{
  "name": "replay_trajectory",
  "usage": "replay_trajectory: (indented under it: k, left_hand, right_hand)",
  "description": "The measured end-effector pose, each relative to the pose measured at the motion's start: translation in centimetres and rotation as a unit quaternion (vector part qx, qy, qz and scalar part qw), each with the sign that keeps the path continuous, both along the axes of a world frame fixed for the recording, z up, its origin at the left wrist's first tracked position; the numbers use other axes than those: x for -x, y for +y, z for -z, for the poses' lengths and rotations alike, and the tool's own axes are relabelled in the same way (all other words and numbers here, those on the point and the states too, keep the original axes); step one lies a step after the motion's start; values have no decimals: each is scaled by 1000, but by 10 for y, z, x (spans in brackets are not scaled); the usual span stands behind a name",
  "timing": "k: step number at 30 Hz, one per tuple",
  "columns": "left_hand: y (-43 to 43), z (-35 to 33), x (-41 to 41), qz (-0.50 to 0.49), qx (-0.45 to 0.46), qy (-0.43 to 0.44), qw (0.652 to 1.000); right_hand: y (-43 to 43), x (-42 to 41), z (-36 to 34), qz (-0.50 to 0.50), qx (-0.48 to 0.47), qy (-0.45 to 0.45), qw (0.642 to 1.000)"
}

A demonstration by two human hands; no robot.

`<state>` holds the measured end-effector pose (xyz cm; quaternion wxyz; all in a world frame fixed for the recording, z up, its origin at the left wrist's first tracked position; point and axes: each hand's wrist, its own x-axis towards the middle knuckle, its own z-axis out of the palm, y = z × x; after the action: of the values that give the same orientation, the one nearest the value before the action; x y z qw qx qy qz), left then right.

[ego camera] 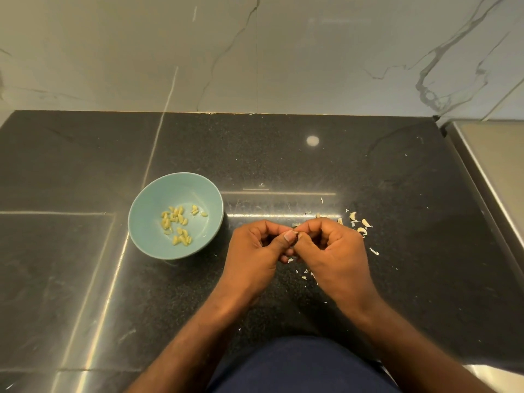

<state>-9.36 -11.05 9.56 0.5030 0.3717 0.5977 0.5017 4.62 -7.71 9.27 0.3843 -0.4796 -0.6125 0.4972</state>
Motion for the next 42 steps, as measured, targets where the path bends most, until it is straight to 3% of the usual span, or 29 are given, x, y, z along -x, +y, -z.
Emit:
replay_trajectory:
  k: [5, 12, 16, 18, 22, 26, 31, 38, 42]
  left_hand:
    - [3, 0, 7, 5, 6, 12, 1000]
    - [8, -3, 13, 17, 1, -45, 999]
    - [8, 0, 11, -2, -1, -49, 999]
    - [8, 2, 11, 5, 3, -39, 999]
    - [7, 0, 9, 27, 0, -3, 1000]
    - [4, -2, 9, 36, -4, 23, 999]
    - [1, -6, 11, 59, -25, 47, 997]
    - [1, -5, 16, 86, -52, 185, 978]
    - [1, -10, 15, 90, -55, 201, 974]
  right_hand:
    - [4, -3, -1, 9, 59, 23, 998]
    - [13, -13, -2, 17, 47, 28, 998]
    - [20, -20, -6, 10, -13, -98, 995]
    - [22, -23, -8, -33, -17, -130, 991]
    - [17, -19, -10, -91, -43, -96, 990]
    - [14, -12, -9, -80, -71, -90, 990]
    - [14, -12, -8, -61, -26, -69, 995]
    - [17, -14, -9, -80, 30, -72, 994]
    - [15, -14, -10, -72, 20, -76, 994]
